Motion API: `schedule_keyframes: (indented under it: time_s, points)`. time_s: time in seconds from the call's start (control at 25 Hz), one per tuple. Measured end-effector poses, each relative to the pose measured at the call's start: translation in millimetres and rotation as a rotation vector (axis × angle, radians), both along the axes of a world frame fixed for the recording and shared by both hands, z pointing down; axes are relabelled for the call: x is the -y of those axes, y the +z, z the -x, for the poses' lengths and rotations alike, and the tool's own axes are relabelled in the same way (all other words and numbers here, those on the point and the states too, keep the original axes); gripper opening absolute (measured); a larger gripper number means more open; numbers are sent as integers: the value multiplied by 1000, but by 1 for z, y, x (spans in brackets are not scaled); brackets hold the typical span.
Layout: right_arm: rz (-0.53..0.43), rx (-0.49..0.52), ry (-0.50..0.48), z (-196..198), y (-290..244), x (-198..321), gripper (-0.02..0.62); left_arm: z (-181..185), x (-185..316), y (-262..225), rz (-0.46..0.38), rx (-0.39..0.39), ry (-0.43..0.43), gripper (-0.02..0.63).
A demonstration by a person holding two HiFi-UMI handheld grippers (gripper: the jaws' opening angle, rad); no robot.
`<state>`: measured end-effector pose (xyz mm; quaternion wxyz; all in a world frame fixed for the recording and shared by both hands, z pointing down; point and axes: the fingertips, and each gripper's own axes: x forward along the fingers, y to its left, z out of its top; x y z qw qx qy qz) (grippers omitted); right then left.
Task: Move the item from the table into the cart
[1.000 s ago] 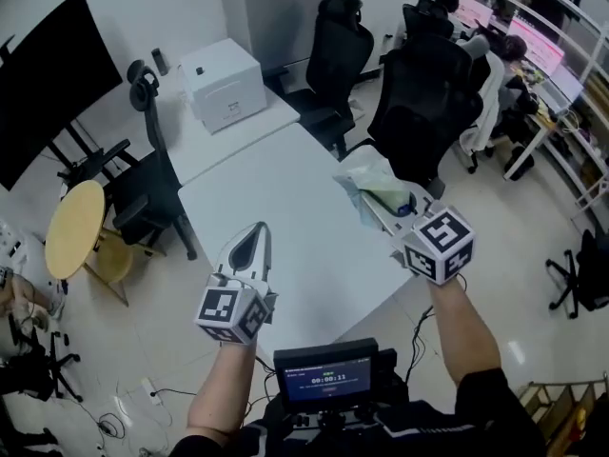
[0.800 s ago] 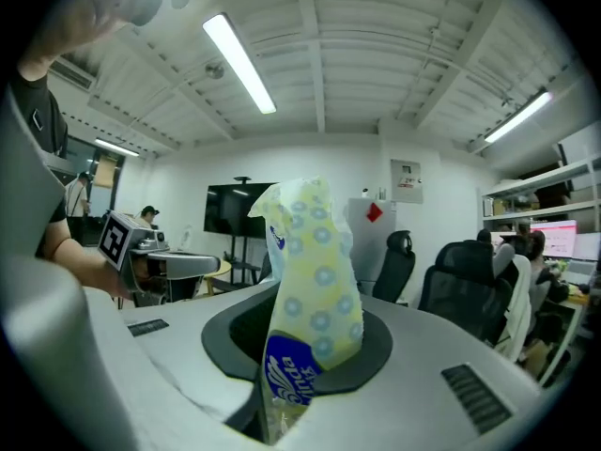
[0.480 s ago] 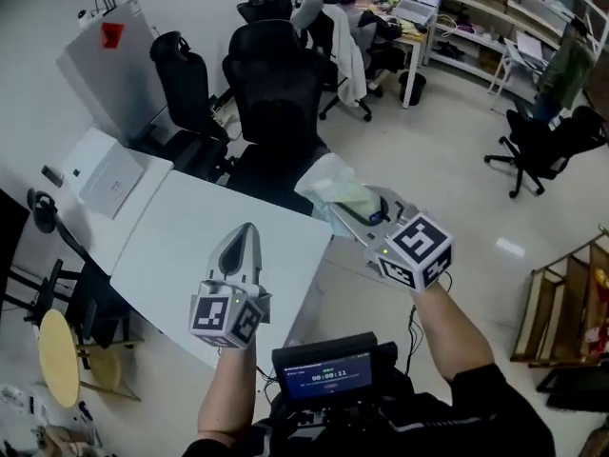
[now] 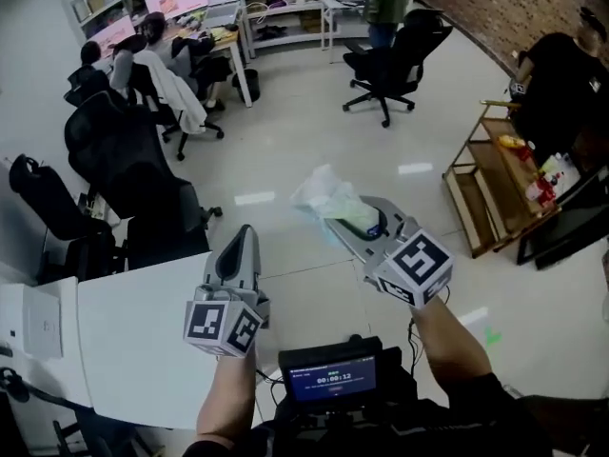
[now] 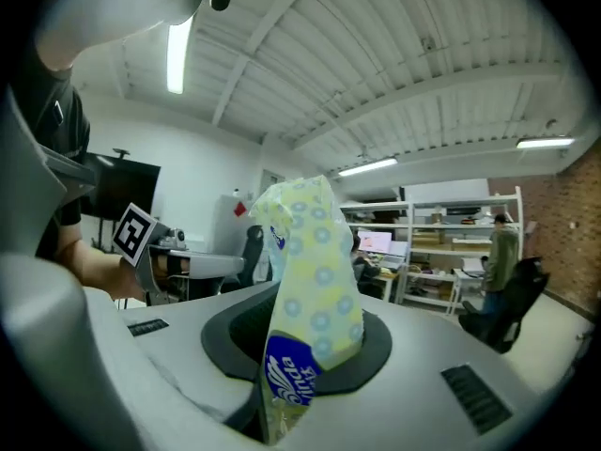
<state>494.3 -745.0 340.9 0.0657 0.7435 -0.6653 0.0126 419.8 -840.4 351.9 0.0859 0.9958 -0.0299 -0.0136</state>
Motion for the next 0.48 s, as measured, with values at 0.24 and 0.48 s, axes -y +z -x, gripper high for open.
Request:
schedule_keyframes:
  time_s: [0.24,0.48]
  points:
    - [-62,42,322,-88,-14,-230,52,-109,-204,-24,-62,-10,278,0]
    - [-70,-2,570,-127,-21,-460,52,-188,-431,-31,-99,-34,571,0]
